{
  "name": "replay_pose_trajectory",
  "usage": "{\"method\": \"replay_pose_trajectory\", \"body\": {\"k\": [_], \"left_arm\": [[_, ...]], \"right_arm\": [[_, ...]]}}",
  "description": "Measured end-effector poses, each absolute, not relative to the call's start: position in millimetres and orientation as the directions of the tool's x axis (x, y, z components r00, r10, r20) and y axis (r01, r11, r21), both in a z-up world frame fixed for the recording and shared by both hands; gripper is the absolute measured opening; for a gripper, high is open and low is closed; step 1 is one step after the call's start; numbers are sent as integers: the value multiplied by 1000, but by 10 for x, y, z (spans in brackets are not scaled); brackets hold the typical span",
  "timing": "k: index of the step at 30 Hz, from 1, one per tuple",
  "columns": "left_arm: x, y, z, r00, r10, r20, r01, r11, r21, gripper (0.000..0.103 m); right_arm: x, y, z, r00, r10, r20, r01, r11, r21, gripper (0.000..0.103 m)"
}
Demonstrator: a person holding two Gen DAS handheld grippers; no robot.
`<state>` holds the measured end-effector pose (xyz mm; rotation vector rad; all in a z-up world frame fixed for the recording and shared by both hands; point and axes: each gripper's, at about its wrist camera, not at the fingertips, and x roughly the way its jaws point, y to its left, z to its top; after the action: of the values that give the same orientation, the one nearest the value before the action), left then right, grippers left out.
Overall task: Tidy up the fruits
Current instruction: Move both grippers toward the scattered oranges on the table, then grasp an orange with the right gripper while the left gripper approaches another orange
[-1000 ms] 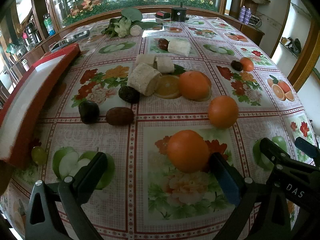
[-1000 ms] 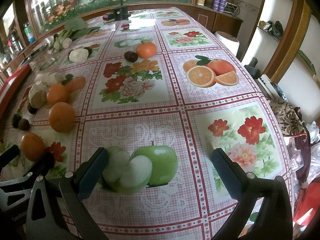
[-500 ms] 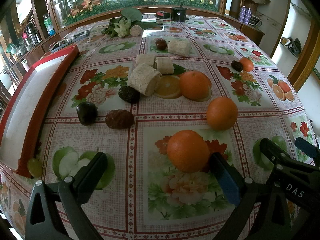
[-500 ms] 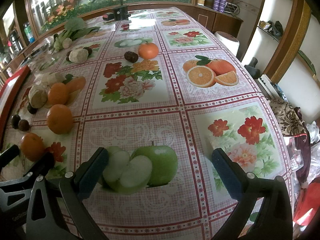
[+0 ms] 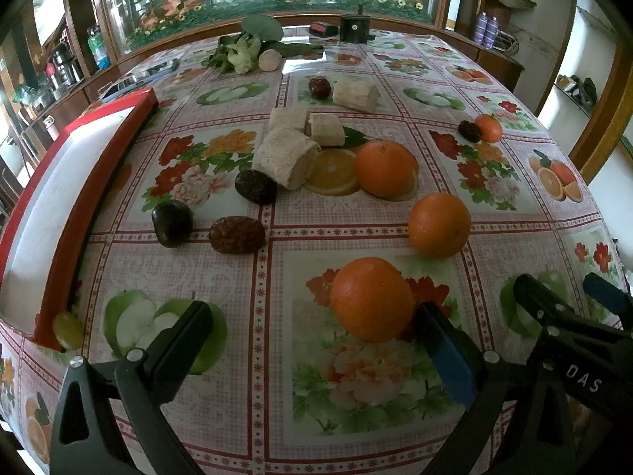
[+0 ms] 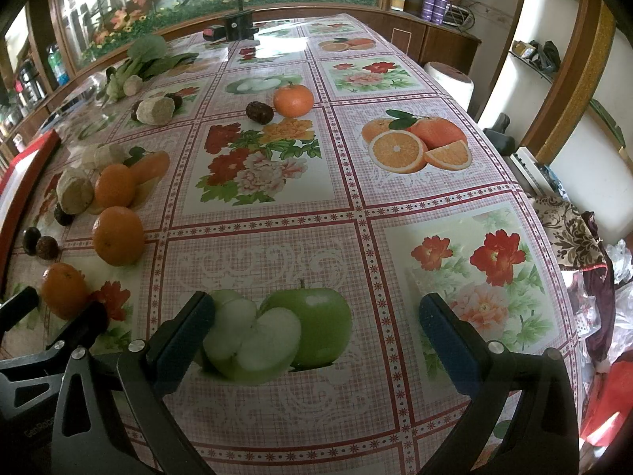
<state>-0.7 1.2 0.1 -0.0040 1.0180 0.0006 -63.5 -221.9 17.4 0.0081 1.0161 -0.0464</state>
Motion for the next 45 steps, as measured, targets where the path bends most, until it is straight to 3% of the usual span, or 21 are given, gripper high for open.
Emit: {"method": "replay_pose_trajectory", "body": {"k": [12, 25, 35, 41, 45], "left_arm": [[-75, 153, 53, 508, 0, -861, -22, 1000, -13, 103], [-359, 950, 371, 546, -88, -833, 98, 994, -41, 103], [-516, 908, 360, 534, -146, -833, 190, 980, -50, 103], [-550, 823, 361, 526, -162, -835, 221, 974, -49, 103], [-547, 789, 369, 520, -176, -836, 223, 973, -66, 103]], "right_arm": [[-600, -2195, 178, 512, -26, -859, 5, 1000, -27, 103], [-714, -2023, 284, 490, 46, -871, -76, 997, 9, 103], [-511, -1610, 426, 508, 132, -851, -217, 976, 22, 102], [-356, -1445, 372, 475, 162, -865, -270, 962, 32, 88], [-284, -1425, 307, 429, 223, -875, -289, 952, 101, 66]]}}
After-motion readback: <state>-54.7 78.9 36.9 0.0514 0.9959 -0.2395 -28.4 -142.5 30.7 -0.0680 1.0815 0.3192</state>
